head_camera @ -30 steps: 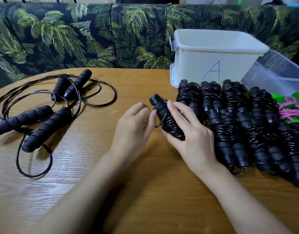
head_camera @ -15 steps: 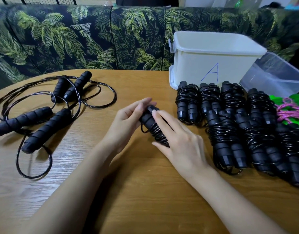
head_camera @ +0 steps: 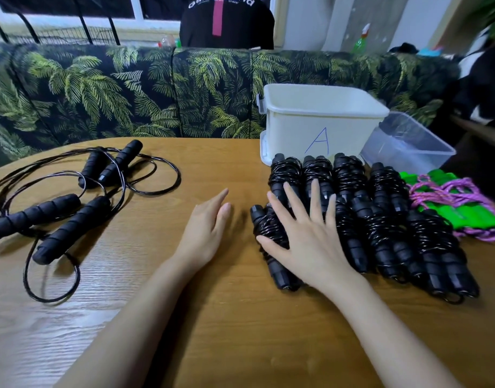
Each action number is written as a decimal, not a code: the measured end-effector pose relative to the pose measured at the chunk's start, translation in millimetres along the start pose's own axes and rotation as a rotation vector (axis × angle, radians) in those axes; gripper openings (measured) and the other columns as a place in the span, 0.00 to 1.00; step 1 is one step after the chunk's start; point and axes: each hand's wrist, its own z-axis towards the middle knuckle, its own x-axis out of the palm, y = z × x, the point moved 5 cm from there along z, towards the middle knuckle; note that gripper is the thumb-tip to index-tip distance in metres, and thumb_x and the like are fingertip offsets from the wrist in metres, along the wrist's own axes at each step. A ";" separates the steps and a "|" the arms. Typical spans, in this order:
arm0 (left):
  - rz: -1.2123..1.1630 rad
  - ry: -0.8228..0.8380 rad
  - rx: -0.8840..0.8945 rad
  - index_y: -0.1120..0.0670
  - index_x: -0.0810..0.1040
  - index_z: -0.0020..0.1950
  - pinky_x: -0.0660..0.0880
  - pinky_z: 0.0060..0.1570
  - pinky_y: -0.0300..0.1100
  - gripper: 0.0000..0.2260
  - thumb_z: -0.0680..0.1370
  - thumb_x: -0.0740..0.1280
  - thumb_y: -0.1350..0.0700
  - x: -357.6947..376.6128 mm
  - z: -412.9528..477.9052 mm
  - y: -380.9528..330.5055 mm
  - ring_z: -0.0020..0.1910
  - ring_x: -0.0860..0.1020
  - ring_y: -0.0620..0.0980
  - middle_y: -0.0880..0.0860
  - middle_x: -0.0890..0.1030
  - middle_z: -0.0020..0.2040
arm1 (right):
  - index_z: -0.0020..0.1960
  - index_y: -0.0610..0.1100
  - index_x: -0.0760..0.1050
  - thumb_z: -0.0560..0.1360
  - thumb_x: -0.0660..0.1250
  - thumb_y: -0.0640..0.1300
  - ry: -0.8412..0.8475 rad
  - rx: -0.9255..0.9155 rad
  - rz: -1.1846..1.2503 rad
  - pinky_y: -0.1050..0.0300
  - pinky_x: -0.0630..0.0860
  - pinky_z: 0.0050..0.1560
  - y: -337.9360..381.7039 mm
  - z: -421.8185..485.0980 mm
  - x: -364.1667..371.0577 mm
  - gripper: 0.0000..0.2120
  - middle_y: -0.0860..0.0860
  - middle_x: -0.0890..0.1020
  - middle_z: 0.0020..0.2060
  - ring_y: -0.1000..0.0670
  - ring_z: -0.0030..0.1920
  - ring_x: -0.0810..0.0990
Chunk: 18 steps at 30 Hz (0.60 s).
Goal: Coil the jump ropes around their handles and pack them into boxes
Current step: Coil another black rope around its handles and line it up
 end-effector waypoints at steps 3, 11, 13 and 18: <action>0.026 0.023 -0.039 0.52 0.65 0.77 0.61 0.74 0.58 0.28 0.82 0.49 0.40 0.2 -0.1 0.3 0.74 0.67 0.51 0.53 0.72 0.73 | 0.79 0.53 0.57 0.73 0.36 0.66 0.004 0.136 0.041 0.32 0.34 0.74 -10.9 -4.9 3.2 0.38 0.47 0.56 0.80 0.38 0.79 0.39; 0.103 0.037 -0.029 0.54 0.69 0.75 0.60 0.73 0.58 0.28 0.83 0.49 0.39 5.5 3.4 6.3 0.72 0.69 0.52 0.53 0.74 0.71 | 0.76 0.57 0.63 0.75 0.40 0.62 0.003 -0.017 0.089 0.28 0.34 0.72 13.1 -4.3 -1.1 0.33 0.52 0.59 0.79 0.40 0.80 0.46; 0.119 0.038 -0.012 0.55 0.71 0.74 0.61 0.72 0.59 0.31 0.81 0.47 0.36 6.2 4.6 8.1 0.71 0.70 0.53 0.53 0.75 0.70 | 0.76 0.56 0.62 0.73 0.49 0.70 0.005 0.014 0.083 0.28 0.32 0.71 16.9 -7.0 3.2 0.35 0.52 0.56 0.80 0.39 0.80 0.42; 0.136 0.035 -0.015 0.53 0.73 0.72 0.61 0.72 0.59 0.31 0.80 0.47 0.37 6.5 5.0 10.2 0.71 0.71 0.52 0.52 0.76 0.69 | 0.76 0.55 0.61 0.72 0.62 0.61 0.021 0.114 0.013 0.25 0.34 0.70 -1.1 -3.5 1.3 0.34 0.50 0.59 0.78 0.33 0.78 0.41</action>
